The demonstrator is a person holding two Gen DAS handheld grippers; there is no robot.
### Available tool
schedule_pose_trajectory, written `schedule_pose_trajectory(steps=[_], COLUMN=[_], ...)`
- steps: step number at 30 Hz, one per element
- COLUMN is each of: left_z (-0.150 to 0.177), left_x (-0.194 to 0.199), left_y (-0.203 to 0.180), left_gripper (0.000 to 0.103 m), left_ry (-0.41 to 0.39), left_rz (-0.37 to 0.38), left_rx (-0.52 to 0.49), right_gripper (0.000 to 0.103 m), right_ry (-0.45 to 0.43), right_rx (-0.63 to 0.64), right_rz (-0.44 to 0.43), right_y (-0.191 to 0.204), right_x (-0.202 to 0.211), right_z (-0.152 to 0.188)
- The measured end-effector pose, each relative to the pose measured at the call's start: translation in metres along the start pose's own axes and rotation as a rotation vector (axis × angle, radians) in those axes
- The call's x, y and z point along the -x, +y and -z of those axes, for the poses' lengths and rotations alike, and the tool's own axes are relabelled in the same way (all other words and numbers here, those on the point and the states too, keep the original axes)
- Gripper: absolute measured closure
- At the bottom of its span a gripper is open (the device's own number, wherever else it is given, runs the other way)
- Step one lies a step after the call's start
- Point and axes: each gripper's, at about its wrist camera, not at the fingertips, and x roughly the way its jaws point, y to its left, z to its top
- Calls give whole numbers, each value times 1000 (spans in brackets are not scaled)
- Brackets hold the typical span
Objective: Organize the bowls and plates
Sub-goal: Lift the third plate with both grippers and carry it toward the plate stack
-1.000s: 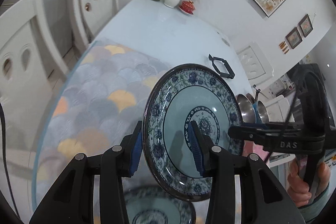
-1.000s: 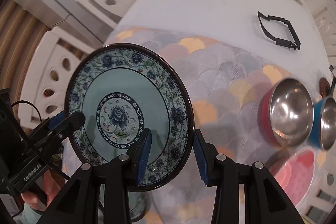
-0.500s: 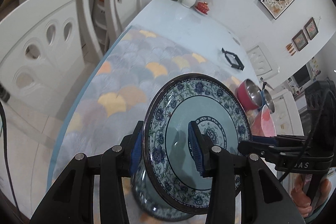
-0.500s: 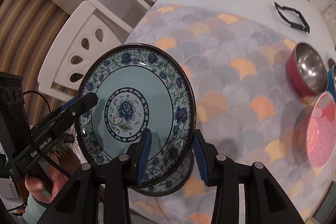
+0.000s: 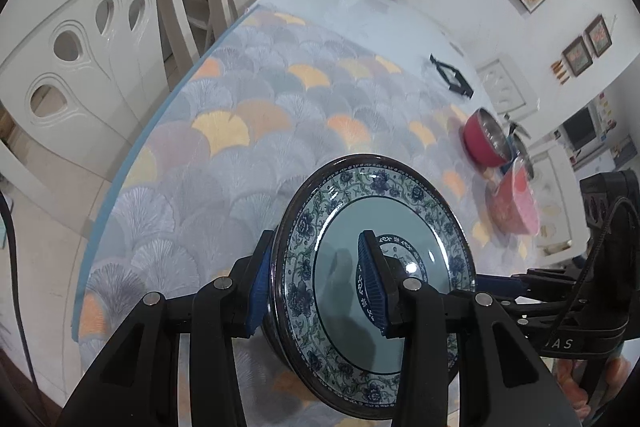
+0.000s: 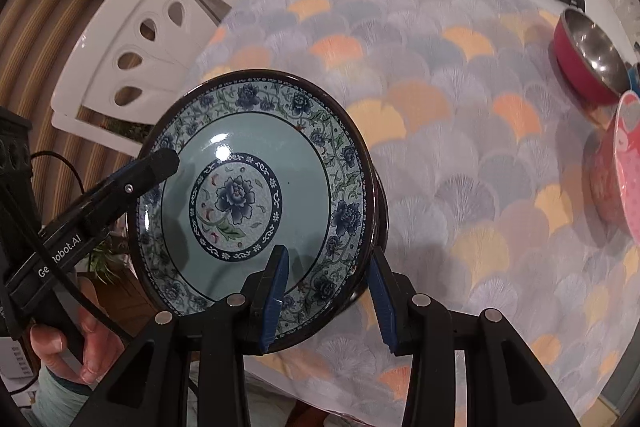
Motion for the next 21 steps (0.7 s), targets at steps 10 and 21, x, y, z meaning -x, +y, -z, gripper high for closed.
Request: schedule_pose_trajectory(steps=[10, 21], left_z=[11, 14], left_x=[-19, -28], left_y=[5, 9], left_gripper=[65, 65], left_ry=[43, 63], left_rz=[-14, -11], left_rx=[20, 40], right_gripper=[63, 64], right_ry=[39, 72], right_rx=[4, 20], right_rz=[36, 74], right_y=[-2, 6], right_x=[-21, -40], right_z=[11, 8])
